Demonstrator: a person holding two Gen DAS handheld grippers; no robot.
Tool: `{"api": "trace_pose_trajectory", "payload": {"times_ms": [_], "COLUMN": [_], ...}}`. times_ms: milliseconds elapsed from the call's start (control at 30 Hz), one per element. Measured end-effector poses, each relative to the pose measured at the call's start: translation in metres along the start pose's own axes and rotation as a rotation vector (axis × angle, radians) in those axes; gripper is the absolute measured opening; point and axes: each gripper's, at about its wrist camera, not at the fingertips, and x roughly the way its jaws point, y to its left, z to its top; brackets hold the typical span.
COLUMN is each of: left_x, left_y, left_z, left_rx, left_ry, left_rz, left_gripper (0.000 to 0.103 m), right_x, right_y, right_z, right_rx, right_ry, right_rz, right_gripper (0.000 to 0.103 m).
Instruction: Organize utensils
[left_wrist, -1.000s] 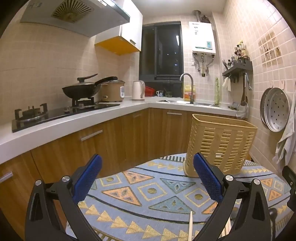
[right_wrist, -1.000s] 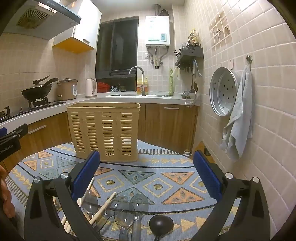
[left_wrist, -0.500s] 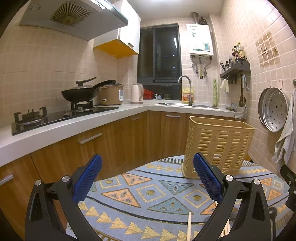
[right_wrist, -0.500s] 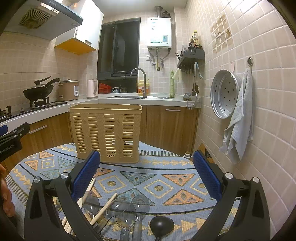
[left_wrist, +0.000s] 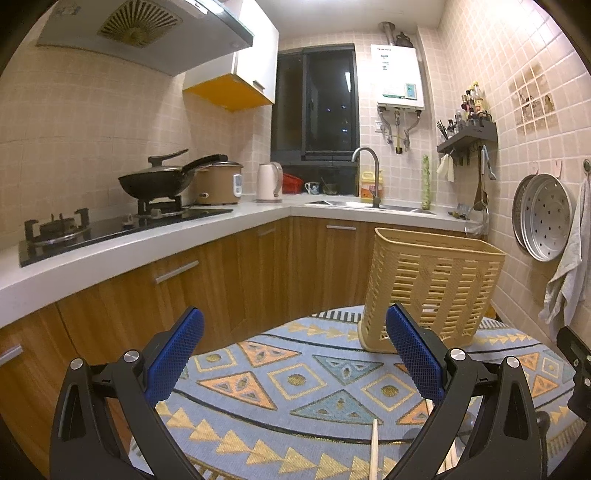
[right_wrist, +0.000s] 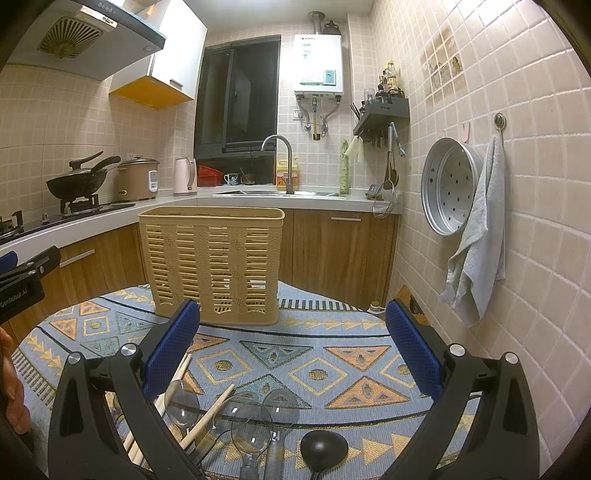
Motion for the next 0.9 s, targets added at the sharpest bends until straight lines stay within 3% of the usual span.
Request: {"api": "trace_pose_trajectory", "payload": {"times_ms": [900], "left_x": [-0.0015], "left_y": [0.0017], "left_z": [0.0009], "left_rx": [0.0], "left_ry": [-0.005], "left_rz": [-0.012], "left_gripper": [0.096], "right_x": [0.0017], "right_y": [0.0015], "right_z": [-0.0014], "right_rx": [-0.008], "right_ry": [0.003], "right_rz": [0.004], "right_gripper": [0.096]}}
